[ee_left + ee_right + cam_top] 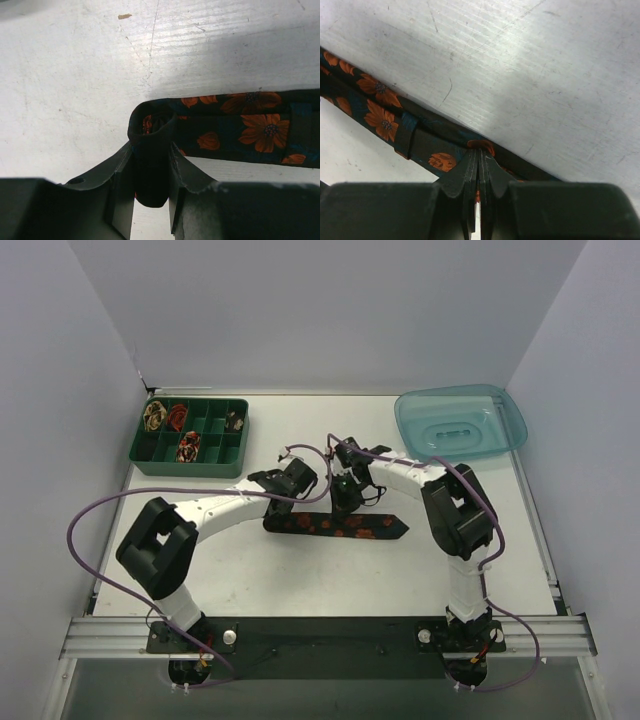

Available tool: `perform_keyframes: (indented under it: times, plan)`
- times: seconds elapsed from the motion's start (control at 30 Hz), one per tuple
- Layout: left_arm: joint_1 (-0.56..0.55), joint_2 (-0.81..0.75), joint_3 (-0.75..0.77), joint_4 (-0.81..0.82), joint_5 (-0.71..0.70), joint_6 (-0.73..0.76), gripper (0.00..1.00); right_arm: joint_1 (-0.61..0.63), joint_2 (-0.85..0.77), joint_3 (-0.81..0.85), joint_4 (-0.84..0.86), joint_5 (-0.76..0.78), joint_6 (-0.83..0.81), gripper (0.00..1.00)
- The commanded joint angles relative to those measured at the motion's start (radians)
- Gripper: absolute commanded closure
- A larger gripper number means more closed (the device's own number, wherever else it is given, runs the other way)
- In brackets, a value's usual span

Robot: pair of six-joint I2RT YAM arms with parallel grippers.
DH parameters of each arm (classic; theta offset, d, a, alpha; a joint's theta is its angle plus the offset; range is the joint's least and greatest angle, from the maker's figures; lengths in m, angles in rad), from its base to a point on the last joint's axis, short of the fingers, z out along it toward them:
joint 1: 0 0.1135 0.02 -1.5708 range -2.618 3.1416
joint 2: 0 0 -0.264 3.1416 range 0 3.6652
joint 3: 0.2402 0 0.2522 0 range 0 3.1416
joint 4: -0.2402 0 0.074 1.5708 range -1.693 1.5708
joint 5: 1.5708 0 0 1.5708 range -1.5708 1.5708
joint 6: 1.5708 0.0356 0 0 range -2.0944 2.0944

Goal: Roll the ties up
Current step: Roll the tie at the center of the board.

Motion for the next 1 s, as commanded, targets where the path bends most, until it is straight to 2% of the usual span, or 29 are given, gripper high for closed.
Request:
perform_keyframes:
  times: [0.0,0.13,0.43,0.87,0.97]
  plan:
    - [0.000,0.009,0.043,-0.023,-0.053,0.017,0.76,0.027,0.021,-0.018,-0.079,-0.033,-0.037,0.97]
    - [-0.003,0.026,0.061,-0.038,-0.074,0.018,0.76,0.032,0.012,-0.012,-0.079,-0.075,-0.044,0.97]
    - [-0.050,0.082,0.106,-0.080,-0.114,0.012,0.77,-0.017,-0.071,-0.030,-0.074,0.030,-0.011,0.97]
    - [-0.108,0.147,0.129,-0.080,-0.097,0.001,0.77,-0.094,-0.127,-0.072,-0.050,0.076,0.031,0.97]
    - [-0.116,0.158,0.127,-0.060,-0.048,-0.012,0.73,-0.095,-0.122,-0.072,-0.050,0.073,0.029,0.97]
